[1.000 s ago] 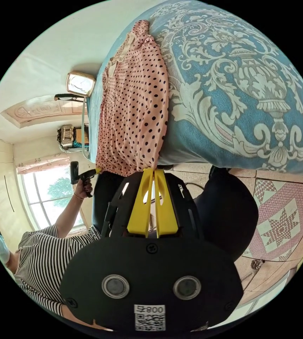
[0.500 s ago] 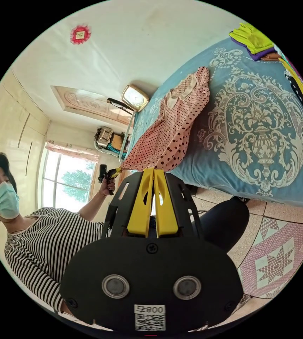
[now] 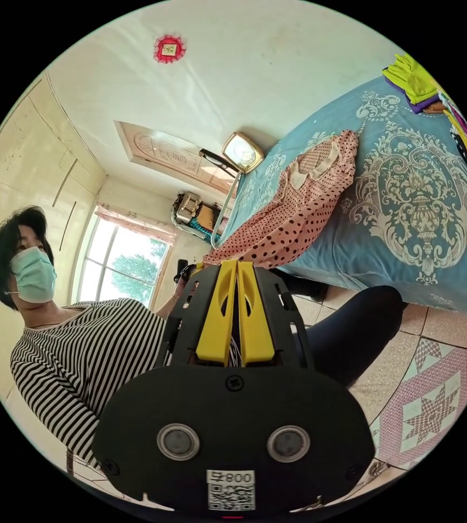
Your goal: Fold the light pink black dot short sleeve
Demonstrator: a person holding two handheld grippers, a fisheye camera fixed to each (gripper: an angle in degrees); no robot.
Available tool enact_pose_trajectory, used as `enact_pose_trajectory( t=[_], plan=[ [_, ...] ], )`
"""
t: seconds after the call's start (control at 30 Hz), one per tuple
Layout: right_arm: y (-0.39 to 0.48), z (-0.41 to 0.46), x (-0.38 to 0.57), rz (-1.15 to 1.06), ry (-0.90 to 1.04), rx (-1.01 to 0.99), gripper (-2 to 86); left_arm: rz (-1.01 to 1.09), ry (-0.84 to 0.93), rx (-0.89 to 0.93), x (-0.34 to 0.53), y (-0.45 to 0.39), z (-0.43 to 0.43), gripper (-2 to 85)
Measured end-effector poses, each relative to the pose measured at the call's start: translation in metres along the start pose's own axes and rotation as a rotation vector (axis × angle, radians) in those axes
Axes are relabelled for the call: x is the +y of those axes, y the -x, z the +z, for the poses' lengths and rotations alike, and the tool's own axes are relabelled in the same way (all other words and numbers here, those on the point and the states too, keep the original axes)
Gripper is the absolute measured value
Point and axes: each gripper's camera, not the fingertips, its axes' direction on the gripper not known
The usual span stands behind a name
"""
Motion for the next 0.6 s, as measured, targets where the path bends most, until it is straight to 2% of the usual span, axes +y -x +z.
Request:
enact_pose_trajectory(
  t=[0.3, 0.6],
  plan=[
    [-0.001, -0.005, 0.019, 0.002, 0.012, -0.026, 0.0, -0.001, -0.020, 0.051, 0.019, 0.006, -0.012, 1.1],
    [-0.038, -0.006, -0.029, 0.014, -0.031, -0.035, 0.0, 0.022, -0.040, 0.083, -0.044, 0.023, 0.002, 1.2]
  ],
)
